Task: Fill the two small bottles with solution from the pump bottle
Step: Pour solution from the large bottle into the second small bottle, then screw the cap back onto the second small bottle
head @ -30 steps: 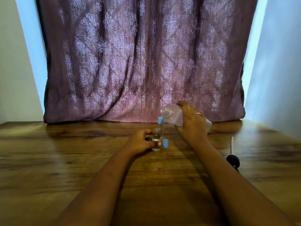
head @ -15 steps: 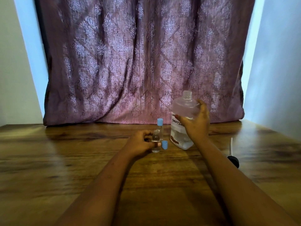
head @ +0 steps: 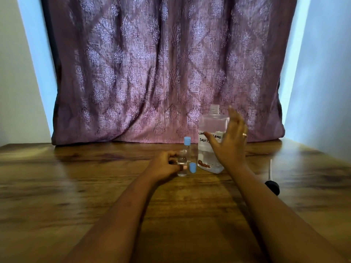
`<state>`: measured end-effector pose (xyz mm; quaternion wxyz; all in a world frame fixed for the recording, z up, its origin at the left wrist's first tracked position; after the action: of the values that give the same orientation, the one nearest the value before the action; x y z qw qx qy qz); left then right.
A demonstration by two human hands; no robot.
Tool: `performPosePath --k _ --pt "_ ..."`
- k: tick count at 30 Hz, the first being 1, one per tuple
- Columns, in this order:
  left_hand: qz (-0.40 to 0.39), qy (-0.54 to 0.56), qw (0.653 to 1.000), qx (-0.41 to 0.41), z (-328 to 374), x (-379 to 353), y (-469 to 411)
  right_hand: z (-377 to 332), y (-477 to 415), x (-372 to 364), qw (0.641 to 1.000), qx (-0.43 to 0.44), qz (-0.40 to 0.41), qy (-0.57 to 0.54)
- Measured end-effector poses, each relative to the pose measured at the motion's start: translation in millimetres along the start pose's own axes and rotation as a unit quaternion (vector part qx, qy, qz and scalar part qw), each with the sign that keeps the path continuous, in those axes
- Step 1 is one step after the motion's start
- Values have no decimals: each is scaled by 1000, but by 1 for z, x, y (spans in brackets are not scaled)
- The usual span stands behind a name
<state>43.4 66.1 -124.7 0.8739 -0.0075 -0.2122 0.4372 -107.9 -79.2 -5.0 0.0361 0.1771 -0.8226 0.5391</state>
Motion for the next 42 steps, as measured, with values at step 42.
performPosePath --k 42 --pt "-8 19 999 -30 10 -4 4 -29 38 -90 943 -17 -299 -144"
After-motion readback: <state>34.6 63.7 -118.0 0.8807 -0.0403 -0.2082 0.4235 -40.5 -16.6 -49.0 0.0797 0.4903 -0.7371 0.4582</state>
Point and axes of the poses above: each hand's wrist, its own y-axis away from the middle knuckle, its own x-axis out of the back of the hand, z = x × y, the point moved 10 cm from there along -y, towards the middle knuckle, and after that the axes turned 4 degrees about -y, right-handed, at the moved point
